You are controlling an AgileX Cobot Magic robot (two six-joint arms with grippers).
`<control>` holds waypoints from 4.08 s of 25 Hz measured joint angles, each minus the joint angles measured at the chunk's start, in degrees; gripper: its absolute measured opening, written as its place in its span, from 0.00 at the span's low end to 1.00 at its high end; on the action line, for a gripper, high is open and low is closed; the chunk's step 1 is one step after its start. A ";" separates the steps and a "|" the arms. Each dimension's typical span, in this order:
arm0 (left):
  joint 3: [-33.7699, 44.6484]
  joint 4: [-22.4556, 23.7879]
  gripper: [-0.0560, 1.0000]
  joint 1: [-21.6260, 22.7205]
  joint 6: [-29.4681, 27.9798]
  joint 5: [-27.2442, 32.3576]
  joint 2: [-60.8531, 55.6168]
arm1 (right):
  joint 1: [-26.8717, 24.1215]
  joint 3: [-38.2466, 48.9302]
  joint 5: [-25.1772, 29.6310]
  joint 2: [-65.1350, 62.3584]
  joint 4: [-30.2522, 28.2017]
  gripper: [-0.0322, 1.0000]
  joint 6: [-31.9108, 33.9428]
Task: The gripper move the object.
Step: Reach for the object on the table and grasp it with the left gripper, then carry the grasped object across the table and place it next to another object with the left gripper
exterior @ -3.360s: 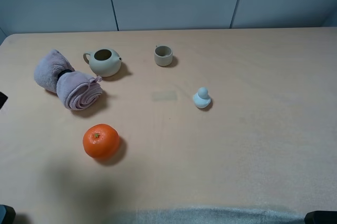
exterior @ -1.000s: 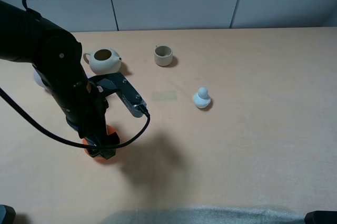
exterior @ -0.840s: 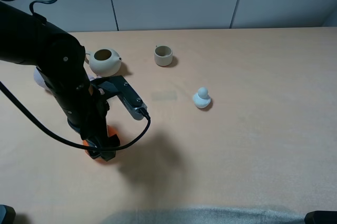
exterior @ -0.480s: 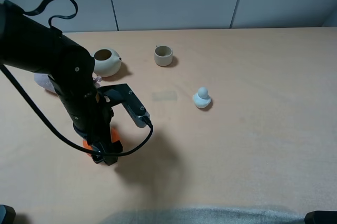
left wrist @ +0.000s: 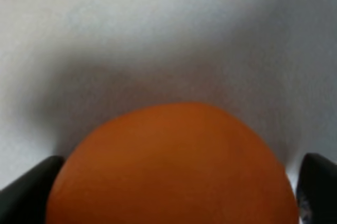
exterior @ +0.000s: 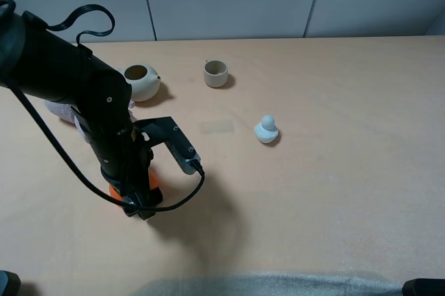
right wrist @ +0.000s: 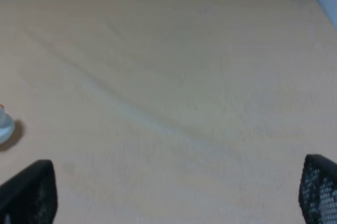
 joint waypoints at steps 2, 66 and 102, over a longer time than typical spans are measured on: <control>0.00 0.13 0.75 0.00 0.00 -0.05 0.00 | 0.00 0.00 0.00 0.00 0.00 0.70 0.00; -34.42 0.64 0.74 -0.50 -9.08 28.90 -0.05 | 0.00 0.00 0.00 0.00 0.42 0.70 0.00; -72.90 0.01 0.74 -10.06 -9.45 30.05 27.34 | 0.00 0.00 0.00 0.00 0.42 0.70 0.00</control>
